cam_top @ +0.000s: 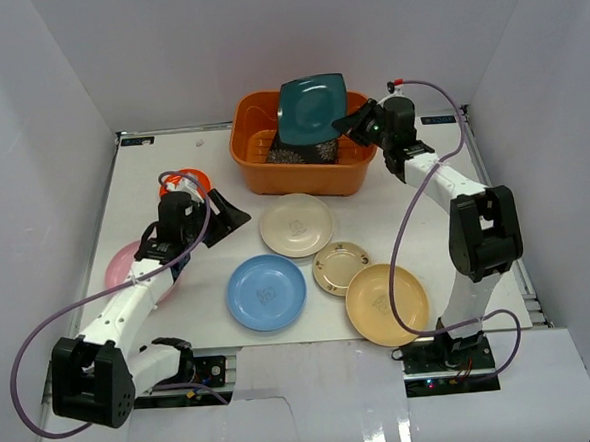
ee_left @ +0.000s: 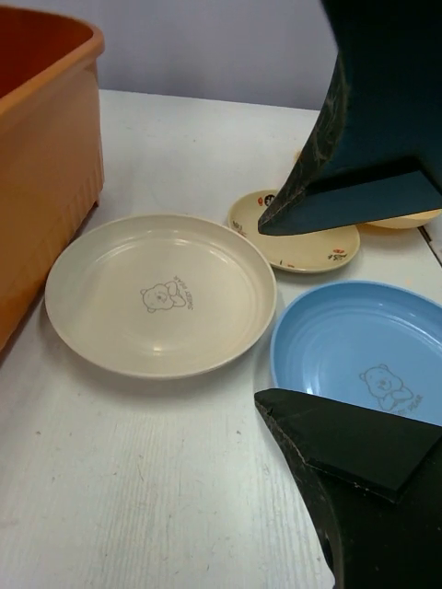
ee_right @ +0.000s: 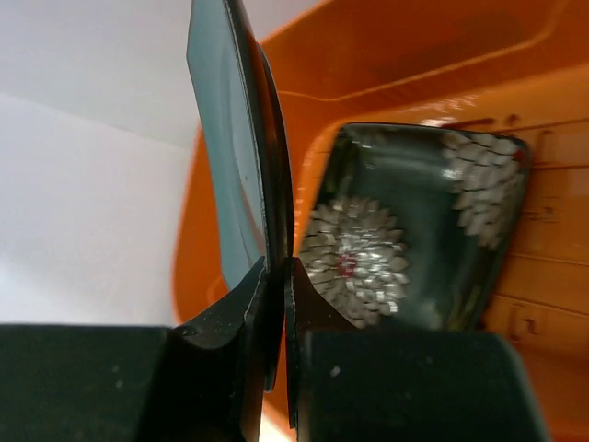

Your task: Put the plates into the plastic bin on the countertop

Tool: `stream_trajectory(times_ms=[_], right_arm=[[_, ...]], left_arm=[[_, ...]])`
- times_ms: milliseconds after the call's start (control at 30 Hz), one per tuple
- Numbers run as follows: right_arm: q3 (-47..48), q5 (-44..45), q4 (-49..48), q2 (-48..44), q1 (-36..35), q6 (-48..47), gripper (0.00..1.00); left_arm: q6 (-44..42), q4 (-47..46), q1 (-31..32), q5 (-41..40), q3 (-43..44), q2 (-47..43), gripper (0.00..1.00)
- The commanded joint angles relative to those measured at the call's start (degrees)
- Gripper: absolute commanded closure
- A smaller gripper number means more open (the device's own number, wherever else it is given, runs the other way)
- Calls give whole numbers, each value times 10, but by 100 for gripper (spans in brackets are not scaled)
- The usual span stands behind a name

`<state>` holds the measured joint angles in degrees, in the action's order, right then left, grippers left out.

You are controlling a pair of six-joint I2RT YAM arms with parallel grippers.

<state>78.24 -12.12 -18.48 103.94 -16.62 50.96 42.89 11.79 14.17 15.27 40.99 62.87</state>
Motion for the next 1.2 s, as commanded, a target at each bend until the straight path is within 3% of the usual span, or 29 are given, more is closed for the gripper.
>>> stream_trajectory(times_ms=[0,500,567,600,667,700,800,900,933,1033,1167], right_arm=[[75,32,-20,19,1,-31,92],[140,-11,56,130,1,-45,92],[147,-12,77,135,0,-54,86],[148,-10,82,136,0,-64,72],[150,0,95,134,-1,-75,55],[151,5,106,130,-3,-91,39],[183,23,152,131,-5,-124,17],[222,60,184,130,-14,-177,2],[231,74,214,129,-22,-210,1],[256,98,244,122,-31,-259,8],[225,82,237,71,-35,-285,9]], left_arm=[[4,-17,6,-23,1,18,22],[-26,2,37,-37,131,276,23],[-30,7,41,-56,145,293,25],[-31,7,42,-61,149,308,25],[-33,9,45,-72,159,324,26],[-34,10,47,-73,161,338,28],[-40,20,51,-88,174,353,32],[-41,21,52,-101,180,364,36],[-40,21,54,-102,182,367,36],[-40,20,60,-102,195,383,38],[-40,18,66,-106,204,407,44]])
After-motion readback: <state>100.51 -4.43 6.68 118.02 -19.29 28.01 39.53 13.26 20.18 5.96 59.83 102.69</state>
